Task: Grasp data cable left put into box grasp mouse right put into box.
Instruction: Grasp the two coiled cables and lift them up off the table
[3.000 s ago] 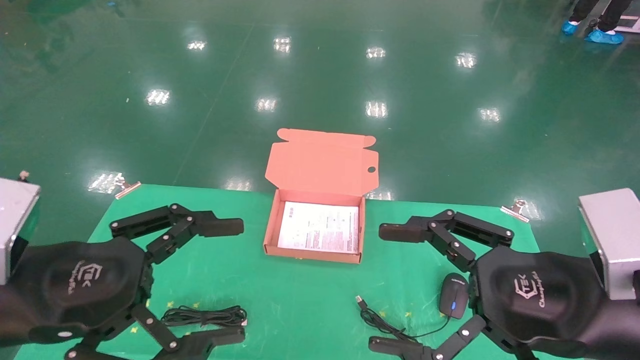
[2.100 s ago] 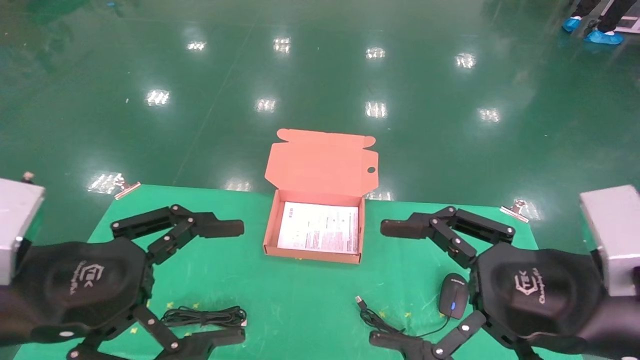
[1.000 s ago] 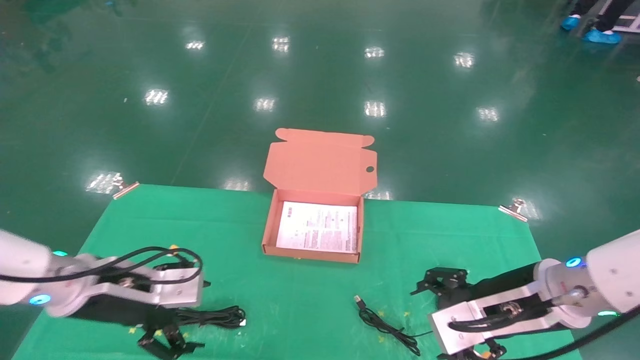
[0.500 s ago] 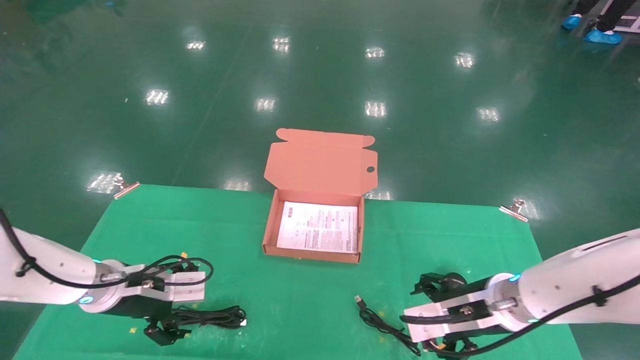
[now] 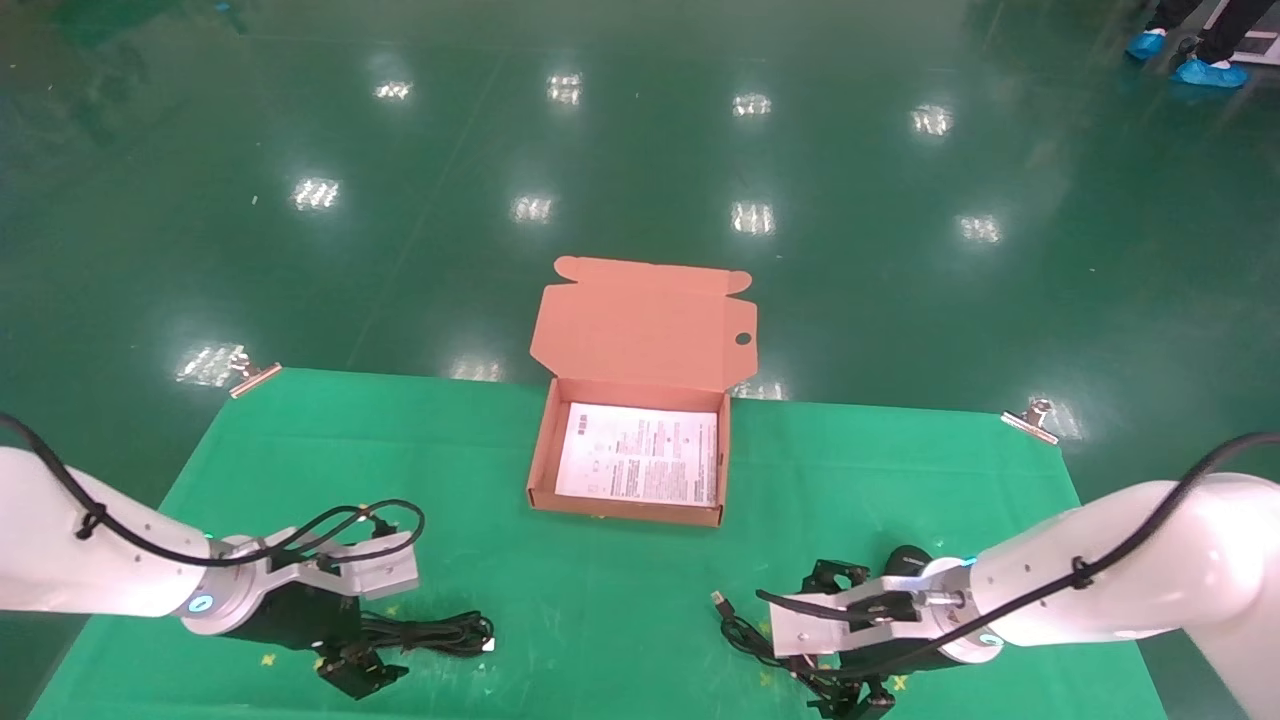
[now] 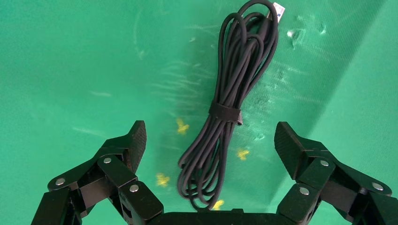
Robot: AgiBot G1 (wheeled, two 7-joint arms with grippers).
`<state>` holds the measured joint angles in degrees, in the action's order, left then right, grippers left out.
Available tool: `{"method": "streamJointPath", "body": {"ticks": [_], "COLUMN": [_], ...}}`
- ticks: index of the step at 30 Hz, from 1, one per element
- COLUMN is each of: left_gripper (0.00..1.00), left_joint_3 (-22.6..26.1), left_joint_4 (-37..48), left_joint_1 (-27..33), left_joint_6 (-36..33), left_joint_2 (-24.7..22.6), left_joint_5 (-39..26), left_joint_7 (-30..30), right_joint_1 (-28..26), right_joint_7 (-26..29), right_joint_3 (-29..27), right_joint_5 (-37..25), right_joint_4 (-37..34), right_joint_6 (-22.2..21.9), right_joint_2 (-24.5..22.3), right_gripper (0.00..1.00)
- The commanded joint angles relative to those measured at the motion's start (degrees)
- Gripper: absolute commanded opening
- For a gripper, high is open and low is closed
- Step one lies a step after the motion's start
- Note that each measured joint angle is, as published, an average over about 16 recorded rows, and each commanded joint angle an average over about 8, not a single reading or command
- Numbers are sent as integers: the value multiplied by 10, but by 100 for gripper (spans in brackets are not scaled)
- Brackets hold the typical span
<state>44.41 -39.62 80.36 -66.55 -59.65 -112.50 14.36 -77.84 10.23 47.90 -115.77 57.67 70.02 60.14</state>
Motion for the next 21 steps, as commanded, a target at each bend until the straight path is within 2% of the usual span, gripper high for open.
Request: {"method": "streamJointPath", "body": {"ticks": [1,6,13,14,21], "left_gripper": [100,98,11,0,0], "left_joint_3": [-2,-4,-6,-6,-6], "left_joint_4": [24,64,95,97,93], "left_joint_1": [2,9,14,14,14], "left_joint_6": [5,11,9,9,9], "left_joint_2": [-6,-19,-28,-29,-28], "left_joint_5": [4,11,20,20,21], "left_joint_7": [-7,-32,-57,-59,-56], "right_joint_1": [-1,-1,-1,-1,-1], "right_joint_7": [-4,-16,-20,-20,-20], "right_joint_3": [-1,2,5,5,5], "right_joint_5": [2,4,2,2,3], "right_joint_4": [-22,-65,-102,-105,-100], "right_joint_6": [-7,-16,-20,-21,-20], "right_joint_2": [10,29,42,43,41], "right_gripper": [100,98,10,0,0]}}
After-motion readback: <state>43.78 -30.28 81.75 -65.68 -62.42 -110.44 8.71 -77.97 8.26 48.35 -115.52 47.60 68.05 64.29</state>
